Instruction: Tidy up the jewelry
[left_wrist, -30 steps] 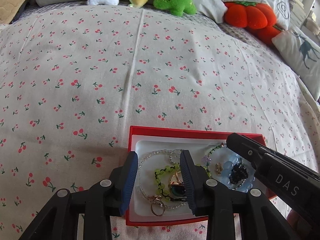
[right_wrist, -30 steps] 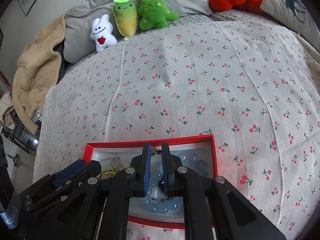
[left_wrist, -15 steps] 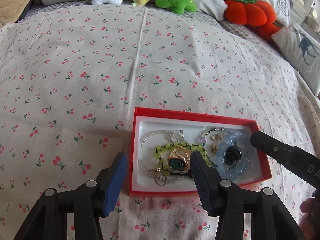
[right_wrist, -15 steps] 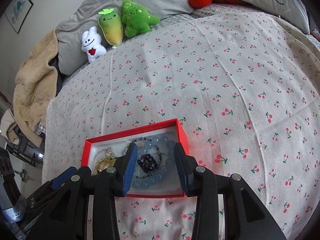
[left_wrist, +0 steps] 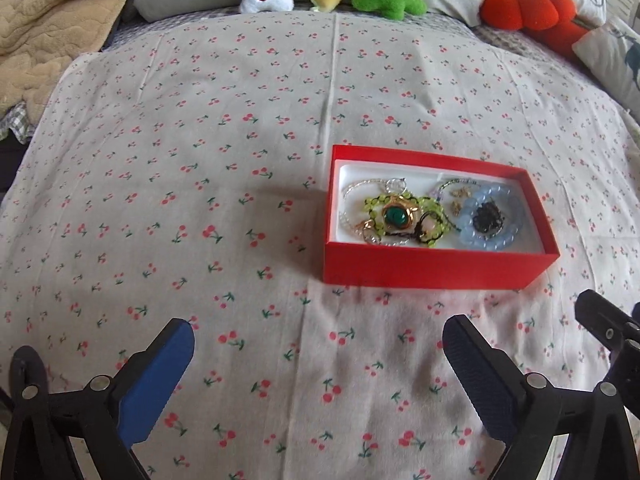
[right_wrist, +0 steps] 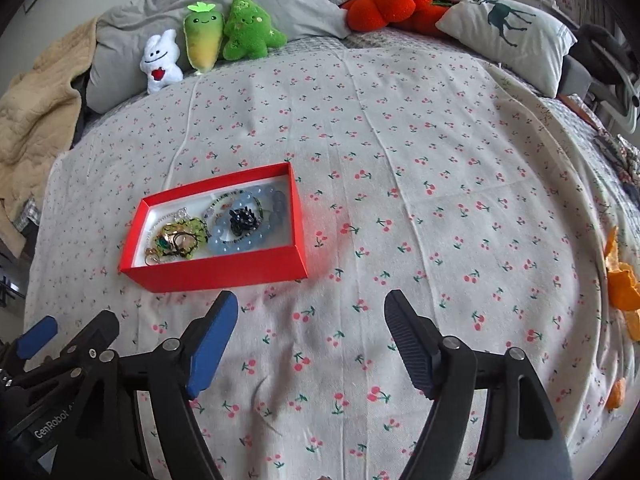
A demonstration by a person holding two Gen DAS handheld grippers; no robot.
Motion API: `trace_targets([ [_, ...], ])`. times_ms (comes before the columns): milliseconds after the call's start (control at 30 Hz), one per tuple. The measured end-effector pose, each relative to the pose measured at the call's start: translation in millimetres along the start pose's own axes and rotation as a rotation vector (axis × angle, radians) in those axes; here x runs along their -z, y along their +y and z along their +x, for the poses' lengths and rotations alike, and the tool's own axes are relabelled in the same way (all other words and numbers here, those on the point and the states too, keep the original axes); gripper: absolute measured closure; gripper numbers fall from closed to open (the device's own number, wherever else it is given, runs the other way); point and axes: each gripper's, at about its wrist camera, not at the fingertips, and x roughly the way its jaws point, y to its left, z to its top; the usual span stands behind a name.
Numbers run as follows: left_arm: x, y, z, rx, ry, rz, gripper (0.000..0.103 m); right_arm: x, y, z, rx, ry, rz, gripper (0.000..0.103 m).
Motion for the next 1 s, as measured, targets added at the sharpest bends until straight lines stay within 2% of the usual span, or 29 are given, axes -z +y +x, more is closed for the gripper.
trace_targets([
  [133, 16, 4, -6, -0.052, -0.017, 0.023, 0.001, 15, 0, -15, 0.055, -0.025, -0.015, 0.019],
  [467, 19, 11, -8, -0.04, -0.046, 0.003, 0.001, 22, 18, -10, 0.074, -0.022, -0.087, 0.019],
  [1000, 20, 12, 9, -0.009, -0.004, -0.014, 0.001, 23, 27, 0, 0.084, -0.016, -0.121, 0.019],
])
